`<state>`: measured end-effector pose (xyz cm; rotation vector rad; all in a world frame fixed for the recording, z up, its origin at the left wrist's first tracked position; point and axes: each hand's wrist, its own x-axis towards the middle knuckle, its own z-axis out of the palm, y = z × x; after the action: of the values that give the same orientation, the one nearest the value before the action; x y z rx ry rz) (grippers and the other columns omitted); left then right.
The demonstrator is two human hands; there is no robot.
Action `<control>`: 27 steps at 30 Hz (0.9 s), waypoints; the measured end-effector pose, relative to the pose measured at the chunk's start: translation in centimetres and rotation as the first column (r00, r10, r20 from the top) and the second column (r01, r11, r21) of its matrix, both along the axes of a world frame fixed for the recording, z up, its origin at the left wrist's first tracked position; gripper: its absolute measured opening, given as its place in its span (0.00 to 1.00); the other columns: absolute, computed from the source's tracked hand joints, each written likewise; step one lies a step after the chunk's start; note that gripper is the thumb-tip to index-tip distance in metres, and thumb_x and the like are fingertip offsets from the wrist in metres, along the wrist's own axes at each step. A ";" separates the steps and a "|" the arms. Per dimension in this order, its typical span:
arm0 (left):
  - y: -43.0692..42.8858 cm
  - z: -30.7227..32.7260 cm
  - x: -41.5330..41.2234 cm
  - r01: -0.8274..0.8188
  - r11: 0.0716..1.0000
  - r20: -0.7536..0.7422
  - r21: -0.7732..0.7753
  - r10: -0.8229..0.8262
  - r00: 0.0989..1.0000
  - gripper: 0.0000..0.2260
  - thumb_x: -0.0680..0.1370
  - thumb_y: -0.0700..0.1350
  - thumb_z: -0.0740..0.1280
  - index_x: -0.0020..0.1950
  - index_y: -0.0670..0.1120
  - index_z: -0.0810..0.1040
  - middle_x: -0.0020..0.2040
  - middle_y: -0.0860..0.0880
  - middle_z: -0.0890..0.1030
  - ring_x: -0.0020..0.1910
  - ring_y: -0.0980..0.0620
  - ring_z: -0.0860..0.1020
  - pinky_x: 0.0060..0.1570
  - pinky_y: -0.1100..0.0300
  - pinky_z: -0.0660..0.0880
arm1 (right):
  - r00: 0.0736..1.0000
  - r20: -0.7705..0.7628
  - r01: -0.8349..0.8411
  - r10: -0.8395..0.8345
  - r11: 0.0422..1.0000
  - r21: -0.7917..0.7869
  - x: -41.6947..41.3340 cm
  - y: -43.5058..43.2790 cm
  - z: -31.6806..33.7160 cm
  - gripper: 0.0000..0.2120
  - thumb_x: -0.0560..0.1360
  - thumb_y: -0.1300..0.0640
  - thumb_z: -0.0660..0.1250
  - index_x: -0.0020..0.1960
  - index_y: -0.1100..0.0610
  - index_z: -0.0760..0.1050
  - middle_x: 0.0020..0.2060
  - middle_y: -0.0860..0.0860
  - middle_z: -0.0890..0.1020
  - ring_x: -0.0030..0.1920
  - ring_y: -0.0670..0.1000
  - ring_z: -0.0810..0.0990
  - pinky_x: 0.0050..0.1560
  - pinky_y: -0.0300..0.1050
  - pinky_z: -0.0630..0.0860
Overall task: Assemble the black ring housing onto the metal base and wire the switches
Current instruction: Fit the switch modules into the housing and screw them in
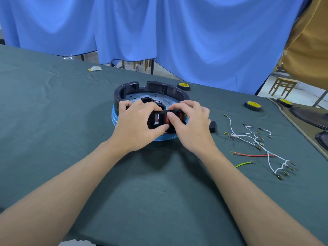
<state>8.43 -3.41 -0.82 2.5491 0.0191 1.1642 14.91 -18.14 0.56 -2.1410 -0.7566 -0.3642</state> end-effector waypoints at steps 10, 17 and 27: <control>0.2 0.1 0.1 0.016 1.000 -0.029 -0.010 -0.016 0.999 0.18 0.72 0.59 0.70 0.56 0.50 0.80 0.47 0.55 0.80 0.49 0.54 0.71 0.52 0.59 0.53 | 0.968 0.218 -0.075 0.128 0.969 -0.235 0.6 -1.7 -0.7 0.20 0.77 0.47 0.67 0.69 0.44 0.72 0.67 0.41 0.71 0.65 0.47 0.59 0.58 0.39 0.53; 0.3 0.4 0.1 0.024 0.997 -0.084 -0.068 -0.030 0.996 0.11 0.75 0.47 0.72 0.57 0.51 0.79 0.46 0.58 0.79 0.51 0.56 0.70 0.52 0.59 0.52 | 0.966 0.246 -0.037 0.083 0.982 -0.187 0.5 -1.1 -0.6 0.20 0.74 0.51 0.71 0.65 0.46 0.75 0.63 0.41 0.74 0.63 0.48 0.63 0.55 0.39 0.53; 0.0 0.3 -0.2 0.058 0.996 -0.023 -0.072 -0.060 0.998 0.13 0.74 0.53 0.64 0.54 0.50 0.80 0.43 0.58 0.79 0.47 0.55 0.73 0.53 0.56 0.56 | 0.989 0.134 -0.063 0.070 0.996 -0.059 0.5 -0.8 -0.2 0.11 0.75 0.47 0.69 0.57 0.43 0.79 0.57 0.38 0.77 0.61 0.45 0.63 0.59 0.42 0.55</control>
<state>8.24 -3.43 -0.47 2.4842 -0.0084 1.0901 15.42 -18.98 0.36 -2.1522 -0.9225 -0.4627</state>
